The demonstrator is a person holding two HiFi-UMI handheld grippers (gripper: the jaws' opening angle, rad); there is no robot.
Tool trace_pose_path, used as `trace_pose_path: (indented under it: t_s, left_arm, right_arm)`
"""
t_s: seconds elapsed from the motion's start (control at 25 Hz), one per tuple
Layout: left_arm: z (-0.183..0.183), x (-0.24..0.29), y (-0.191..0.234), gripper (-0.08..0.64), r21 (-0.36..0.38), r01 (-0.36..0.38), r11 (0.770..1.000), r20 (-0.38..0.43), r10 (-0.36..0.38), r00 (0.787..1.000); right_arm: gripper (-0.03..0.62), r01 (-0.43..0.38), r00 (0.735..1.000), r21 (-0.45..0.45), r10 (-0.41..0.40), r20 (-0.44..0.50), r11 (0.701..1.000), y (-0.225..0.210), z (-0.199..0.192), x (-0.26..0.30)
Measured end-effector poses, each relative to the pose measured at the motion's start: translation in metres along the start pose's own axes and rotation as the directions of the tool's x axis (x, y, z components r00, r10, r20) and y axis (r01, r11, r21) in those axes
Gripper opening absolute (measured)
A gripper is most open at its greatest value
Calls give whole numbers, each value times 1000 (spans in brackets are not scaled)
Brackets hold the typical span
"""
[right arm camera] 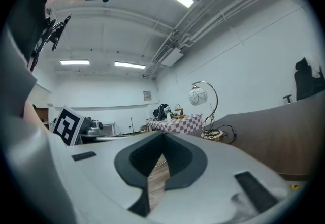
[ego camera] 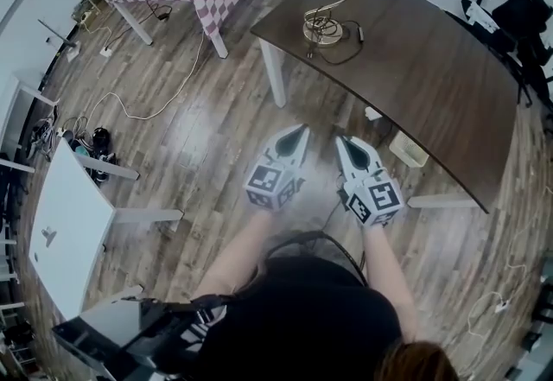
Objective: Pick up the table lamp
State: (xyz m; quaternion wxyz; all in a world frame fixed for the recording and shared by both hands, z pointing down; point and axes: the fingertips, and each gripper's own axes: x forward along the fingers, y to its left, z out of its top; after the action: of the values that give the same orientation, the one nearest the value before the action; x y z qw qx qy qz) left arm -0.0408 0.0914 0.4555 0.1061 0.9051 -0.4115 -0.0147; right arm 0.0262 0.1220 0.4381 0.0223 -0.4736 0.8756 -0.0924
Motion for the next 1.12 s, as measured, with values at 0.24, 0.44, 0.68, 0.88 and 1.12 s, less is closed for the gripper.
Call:
trace_pose_path:
  t_s: [0.24, 0.44, 0.68, 0.88, 1.12]
  left_arm:
    - [1, 13, 15, 2, -5, 2, 1000, -2, -2, 1000]
    - [-1, 26, 29, 2, -16, -9, 1000, -7, 9, 1000]
    - [-1, 55, 54, 2, -23, -37, 999, -10, 37, 999]
    - [7, 86, 75, 2, -22, -47, 999, 1, 47, 999]
    - [10, 130, 98, 2, -28, -69, 997, -13, 69, 998]
  right_arm:
    - [3, 5, 1000, 9, -5, -6, 1000, -9, -1, 21]
    - [3, -7, 1000, 15, 8, -17, 1000, -18, -3, 37]
    - [3, -33, 999, 29, 33, -24, 999, -41, -5, 70]
    - [3, -59, 998, 16, 60, -34, 998, -63, 2, 104]
    - [3, -76, 995, 21, 77, -56, 997, -96, 7, 136]
